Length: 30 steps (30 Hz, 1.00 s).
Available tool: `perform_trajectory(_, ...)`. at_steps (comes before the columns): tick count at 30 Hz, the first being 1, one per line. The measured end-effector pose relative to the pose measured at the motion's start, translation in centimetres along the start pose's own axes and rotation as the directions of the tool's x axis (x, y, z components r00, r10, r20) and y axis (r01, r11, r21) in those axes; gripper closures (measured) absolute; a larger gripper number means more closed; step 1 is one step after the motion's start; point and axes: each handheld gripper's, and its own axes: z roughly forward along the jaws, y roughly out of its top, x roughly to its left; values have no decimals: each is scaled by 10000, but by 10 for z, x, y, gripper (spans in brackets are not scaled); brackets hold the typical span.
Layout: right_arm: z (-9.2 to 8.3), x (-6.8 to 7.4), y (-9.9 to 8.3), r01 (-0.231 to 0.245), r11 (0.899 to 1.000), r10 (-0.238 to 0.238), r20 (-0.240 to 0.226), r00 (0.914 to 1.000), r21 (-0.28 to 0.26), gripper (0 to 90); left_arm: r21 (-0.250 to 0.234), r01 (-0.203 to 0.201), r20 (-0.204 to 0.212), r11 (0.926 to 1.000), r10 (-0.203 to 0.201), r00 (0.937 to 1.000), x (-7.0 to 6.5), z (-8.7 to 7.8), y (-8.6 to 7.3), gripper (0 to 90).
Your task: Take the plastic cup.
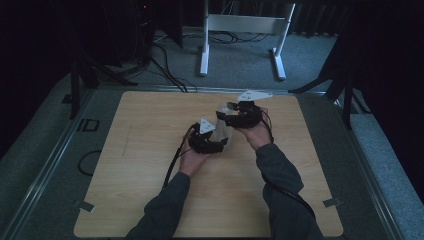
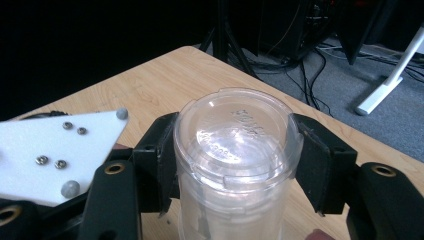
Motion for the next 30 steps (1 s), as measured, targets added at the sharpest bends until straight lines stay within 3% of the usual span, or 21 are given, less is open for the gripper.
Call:
perform_trajectory(19, -10, 1, 17, -71, 9998, 68, -168, 9998, -197, 408, -87, -127, -26, 9999, 127, 9999, 0, -6, 1, 261)
perform_trajectory(30, -14, 1, 24, -16, 9998, 11, -232, 9997, -207, 409, -61, 6, 52, 10000, -6, 10000, 3, -9, 1, 261)
